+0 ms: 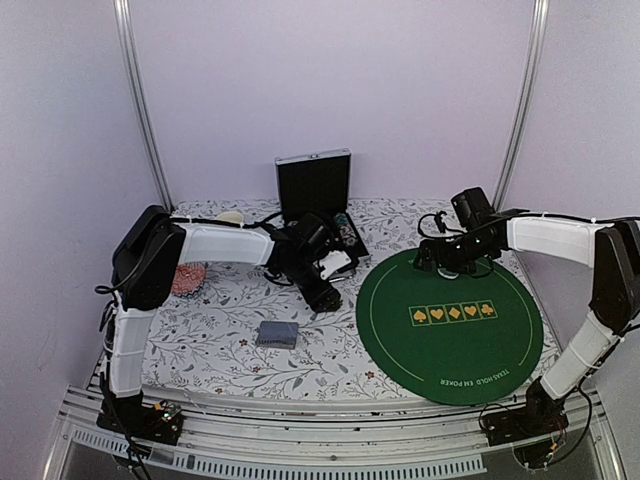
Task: Distribute texas hold em gaming equipment
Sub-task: Pick up the small blind button from the center of the board.
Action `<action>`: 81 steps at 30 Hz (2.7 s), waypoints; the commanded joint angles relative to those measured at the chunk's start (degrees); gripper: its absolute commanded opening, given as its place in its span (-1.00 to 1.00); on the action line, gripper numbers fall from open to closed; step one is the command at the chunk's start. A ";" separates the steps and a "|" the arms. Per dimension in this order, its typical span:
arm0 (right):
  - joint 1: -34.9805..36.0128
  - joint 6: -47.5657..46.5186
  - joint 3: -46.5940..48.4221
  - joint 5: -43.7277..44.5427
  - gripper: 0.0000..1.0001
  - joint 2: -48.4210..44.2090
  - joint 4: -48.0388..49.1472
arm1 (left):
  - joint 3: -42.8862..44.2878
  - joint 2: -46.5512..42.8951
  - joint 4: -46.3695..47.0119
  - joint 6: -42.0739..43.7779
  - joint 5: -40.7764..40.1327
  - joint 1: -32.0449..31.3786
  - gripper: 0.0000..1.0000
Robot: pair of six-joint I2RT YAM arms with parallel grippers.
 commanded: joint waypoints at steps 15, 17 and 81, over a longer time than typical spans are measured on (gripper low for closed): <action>0.54 -0.72 -0.65 -1.02 0.98 1.90 0.05 | -4.82 -6.79 0.82 -1.62 5.50 2.82 0.64; 0.54 -0.84 -0.55 -1.27 0.98 1.97 0.14 | -5.19 -7.13 0.90 -1.38 5.50 3.28 0.64; 10.32 21.51 19.75 -32.83 0.21 26.97 13.86 | -27.38 -20.79 20.02 -19.15 14.10 11.04 0.16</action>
